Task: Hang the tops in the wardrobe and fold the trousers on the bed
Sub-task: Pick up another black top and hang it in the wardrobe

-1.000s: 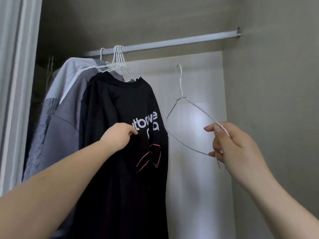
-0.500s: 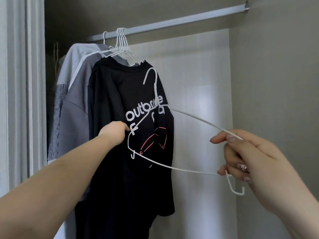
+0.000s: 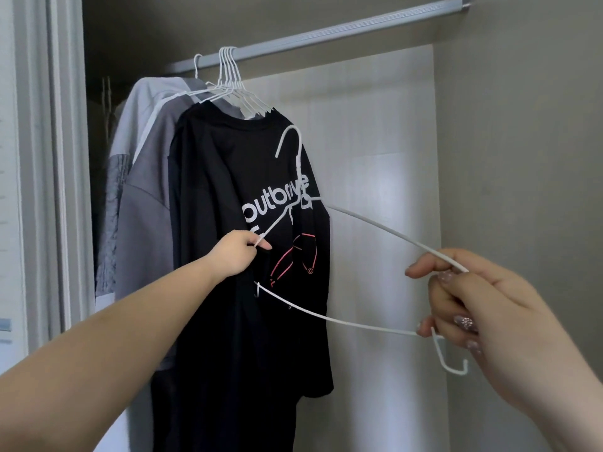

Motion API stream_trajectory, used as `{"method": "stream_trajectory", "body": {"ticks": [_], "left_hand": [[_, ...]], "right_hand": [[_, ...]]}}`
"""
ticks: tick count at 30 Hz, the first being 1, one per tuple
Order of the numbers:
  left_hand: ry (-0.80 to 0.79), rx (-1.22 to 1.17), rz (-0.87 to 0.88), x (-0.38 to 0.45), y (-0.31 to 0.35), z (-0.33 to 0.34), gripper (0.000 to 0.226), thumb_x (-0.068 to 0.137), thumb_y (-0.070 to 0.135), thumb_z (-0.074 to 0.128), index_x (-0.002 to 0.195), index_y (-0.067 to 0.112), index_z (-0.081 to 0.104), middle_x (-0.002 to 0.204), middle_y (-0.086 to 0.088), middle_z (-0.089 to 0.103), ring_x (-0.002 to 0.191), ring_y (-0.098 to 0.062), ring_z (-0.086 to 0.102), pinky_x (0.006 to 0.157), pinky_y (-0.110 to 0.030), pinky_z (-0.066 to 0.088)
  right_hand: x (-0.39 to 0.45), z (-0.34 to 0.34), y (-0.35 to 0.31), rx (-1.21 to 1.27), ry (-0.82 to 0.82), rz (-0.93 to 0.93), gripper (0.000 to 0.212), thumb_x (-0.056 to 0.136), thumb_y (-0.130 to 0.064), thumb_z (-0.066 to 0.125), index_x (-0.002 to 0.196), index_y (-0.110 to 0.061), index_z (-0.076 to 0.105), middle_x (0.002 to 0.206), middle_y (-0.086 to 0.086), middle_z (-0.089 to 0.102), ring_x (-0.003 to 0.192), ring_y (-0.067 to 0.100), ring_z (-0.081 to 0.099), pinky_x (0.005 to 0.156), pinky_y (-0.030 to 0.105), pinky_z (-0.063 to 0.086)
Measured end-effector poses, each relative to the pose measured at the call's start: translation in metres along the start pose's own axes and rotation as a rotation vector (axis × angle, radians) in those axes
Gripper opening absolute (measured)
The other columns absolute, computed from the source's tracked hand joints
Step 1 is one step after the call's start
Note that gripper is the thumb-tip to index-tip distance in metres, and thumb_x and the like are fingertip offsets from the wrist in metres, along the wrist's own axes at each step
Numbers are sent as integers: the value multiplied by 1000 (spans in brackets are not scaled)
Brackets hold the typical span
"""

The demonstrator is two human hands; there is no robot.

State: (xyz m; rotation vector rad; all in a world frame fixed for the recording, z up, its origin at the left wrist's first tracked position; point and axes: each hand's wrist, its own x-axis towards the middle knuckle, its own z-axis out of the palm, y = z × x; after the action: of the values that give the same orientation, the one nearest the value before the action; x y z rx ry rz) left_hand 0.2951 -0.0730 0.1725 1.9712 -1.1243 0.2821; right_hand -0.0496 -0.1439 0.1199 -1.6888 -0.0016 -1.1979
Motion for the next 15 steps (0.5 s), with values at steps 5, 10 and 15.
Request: {"method": "stream_trajectory", "body": {"ticks": [5,10,15], "left_hand": [[17,-248,46,-9,23,7,42,87,1,40,86,27,72,94,-12,70,78,-22,56,76,-34,48],[-37,-571,52,-16,38,5,21,81,18,54,81,21,75,73,5,68,70,-8,65,66,-22,52],[-145,-667,47,-14,43,-1,55,72,69,58,87,19,74,82,14,70,79,-6,69,73,-25,56]], "right_hand": [[5,-2,9,-102,14,6,50,92,5,30,78,-22,70,45,-2,32,33,7,27,50,24,49],[10,-6,18,-199,-2,-2,50,88,9,30,79,-22,69,46,-2,31,36,9,26,52,24,50],[15,-5,23,-299,-41,63,47,83,8,31,73,-20,68,45,-2,33,36,9,30,57,34,50]]}}
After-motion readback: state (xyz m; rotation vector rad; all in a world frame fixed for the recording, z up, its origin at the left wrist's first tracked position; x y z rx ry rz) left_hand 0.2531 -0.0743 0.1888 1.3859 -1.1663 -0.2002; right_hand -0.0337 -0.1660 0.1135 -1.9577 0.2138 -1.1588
